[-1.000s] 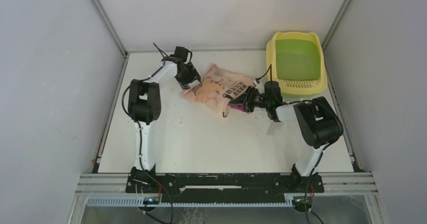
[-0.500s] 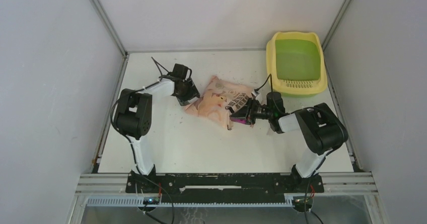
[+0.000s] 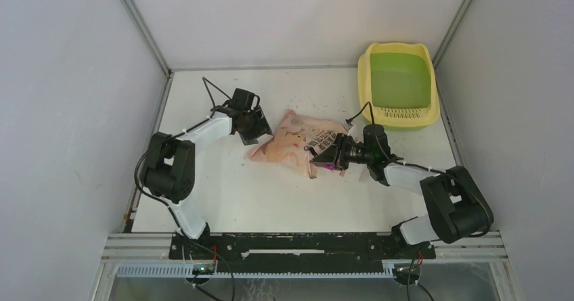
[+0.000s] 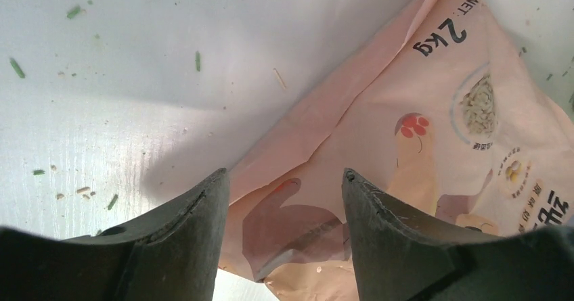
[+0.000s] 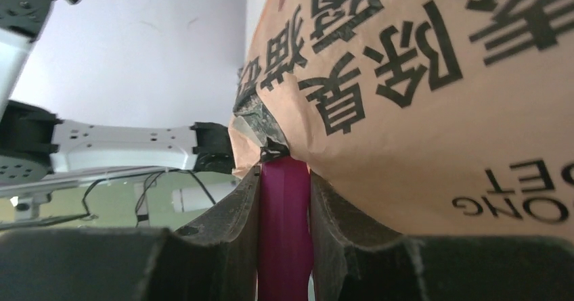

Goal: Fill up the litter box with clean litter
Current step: 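Scoop the cat litter from the cat litter bag.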

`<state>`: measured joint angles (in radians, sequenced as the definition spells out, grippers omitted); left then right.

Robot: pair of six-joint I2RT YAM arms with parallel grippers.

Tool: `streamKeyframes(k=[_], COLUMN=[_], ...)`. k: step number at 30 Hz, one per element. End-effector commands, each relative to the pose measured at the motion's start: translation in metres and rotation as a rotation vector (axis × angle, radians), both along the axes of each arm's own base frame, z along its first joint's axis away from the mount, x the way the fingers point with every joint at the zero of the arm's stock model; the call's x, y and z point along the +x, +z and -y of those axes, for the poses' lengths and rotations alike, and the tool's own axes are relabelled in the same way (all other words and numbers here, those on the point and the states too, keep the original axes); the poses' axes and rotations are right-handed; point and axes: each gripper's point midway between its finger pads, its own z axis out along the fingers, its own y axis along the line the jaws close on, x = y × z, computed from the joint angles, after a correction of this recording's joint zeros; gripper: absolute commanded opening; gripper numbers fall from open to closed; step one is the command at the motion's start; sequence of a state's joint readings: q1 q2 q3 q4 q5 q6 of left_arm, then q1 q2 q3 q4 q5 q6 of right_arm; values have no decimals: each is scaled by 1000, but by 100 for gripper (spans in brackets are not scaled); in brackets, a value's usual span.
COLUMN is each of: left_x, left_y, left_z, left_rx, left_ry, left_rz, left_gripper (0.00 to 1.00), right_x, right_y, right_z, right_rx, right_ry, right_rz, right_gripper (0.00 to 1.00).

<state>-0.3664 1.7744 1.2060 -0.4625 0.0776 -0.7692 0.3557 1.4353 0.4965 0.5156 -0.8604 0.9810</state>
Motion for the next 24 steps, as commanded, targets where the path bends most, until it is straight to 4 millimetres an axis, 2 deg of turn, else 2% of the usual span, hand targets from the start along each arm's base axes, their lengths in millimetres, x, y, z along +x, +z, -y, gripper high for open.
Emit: streamKeyframes(k=[1, 5, 9, 14, 18, 24], left_x=[-2, 0, 5, 15, 19, 16], left_y=[8, 7, 10, 9, -4, -24], left_z=[0, 3, 5, 10, 14, 26], left_rx=[6, -8, -12, -12, -7, -38], left_ry=[-12, -11, -7, -8, -12, -50], left_rz=[22, 24, 31, 26, -3, -53], left_gripper=[66, 66, 66, 66, 64, 39], right_x=[2, -6, -10, 8, 22, 38], right_y=[-15, -38, -47, -54, -57, -58], right_z=[18, 34, 47, 58, 50, 24], right_rx=[-146, -252, -336, -435, -432, -397], right_ry=[-43, -79, -124, -206, -240, -210], right_rz=[4, -71, -112, -119, -113, -95], right_gripper=[0, 0, 0, 0, 0, 0])
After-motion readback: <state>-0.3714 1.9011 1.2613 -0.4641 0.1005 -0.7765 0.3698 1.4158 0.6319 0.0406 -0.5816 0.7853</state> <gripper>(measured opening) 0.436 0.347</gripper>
